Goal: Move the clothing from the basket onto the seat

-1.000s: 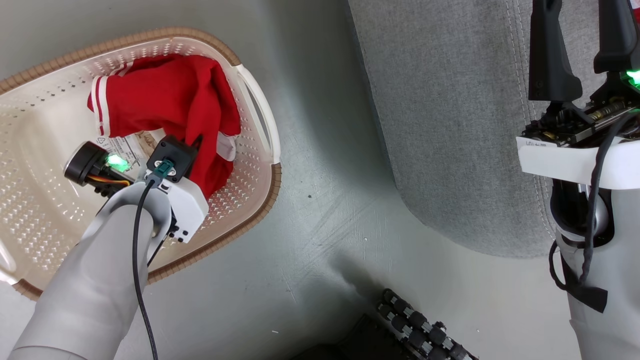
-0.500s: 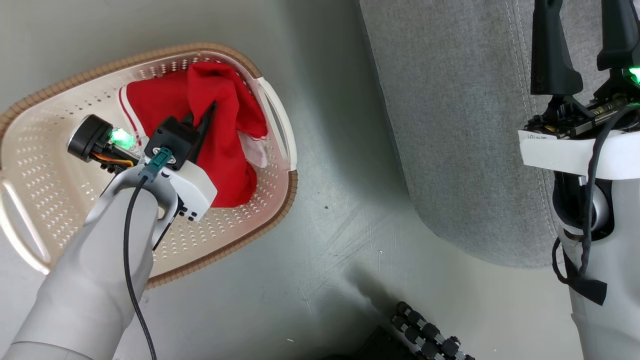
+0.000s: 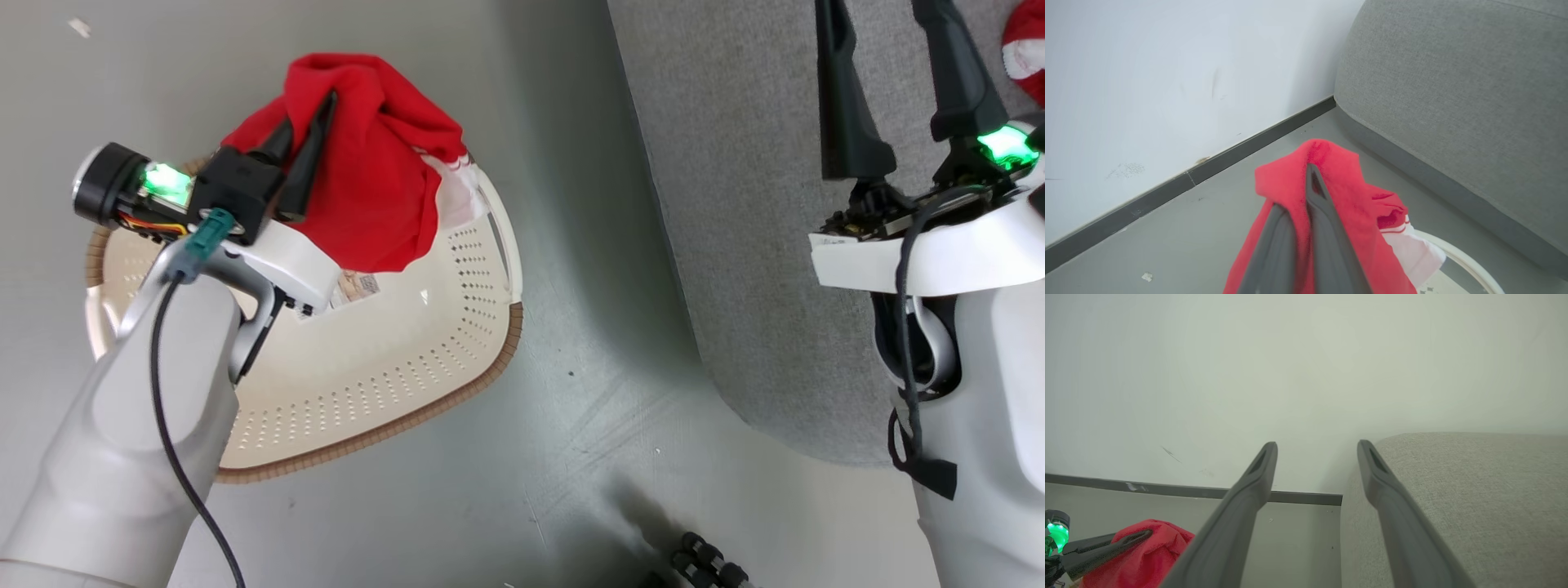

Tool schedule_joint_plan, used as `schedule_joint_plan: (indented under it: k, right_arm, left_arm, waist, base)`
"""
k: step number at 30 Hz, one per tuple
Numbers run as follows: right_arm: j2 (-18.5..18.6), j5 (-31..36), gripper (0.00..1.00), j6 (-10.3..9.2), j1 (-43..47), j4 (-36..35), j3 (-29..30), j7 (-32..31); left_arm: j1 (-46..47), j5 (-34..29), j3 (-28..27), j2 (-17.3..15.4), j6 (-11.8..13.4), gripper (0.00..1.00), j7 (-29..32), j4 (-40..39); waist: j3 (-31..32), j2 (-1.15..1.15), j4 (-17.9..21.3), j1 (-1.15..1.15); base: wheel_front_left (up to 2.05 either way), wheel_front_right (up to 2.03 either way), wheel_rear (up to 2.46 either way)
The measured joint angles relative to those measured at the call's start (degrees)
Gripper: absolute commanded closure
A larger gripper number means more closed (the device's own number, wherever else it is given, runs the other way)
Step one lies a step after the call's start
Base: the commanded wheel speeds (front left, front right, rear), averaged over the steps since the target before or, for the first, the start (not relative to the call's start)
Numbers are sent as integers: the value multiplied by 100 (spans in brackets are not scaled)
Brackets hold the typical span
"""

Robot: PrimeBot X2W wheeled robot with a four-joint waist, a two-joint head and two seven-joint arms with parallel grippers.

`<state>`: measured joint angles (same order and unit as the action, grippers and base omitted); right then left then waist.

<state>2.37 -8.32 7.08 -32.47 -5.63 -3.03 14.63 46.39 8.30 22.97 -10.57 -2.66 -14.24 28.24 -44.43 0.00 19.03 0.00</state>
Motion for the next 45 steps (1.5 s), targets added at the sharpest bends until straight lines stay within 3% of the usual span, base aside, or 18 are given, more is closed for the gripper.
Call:
schedule_joint_plan:
  k: [22, 30, 45]
  right_arm:
    - [11, 495, 0, 0, 548, 645, 2, 0]
    - [18, 775, 0, 0, 800, 859, -62, 0]
    - [506, 878, 0, 0, 1234, 1263, -538, 0]
  left_arm:
    - [-552, 534, -321, -112, -53, 100, -21, -694]
    - [-961, 549, -366, -292, -54, 100, -21, -902]
    - [-1544, 619, -231, -598, -170, 100, 219, -1322]
  waist:
    - [1314, 0, -557, 0]
    - [1883, 0, -771, 0]
    - [2919, 0, -1166, 0]
  base:
    - [0, 0, 0]
    - [0, 0, 0]
    - [0, 0, 0]
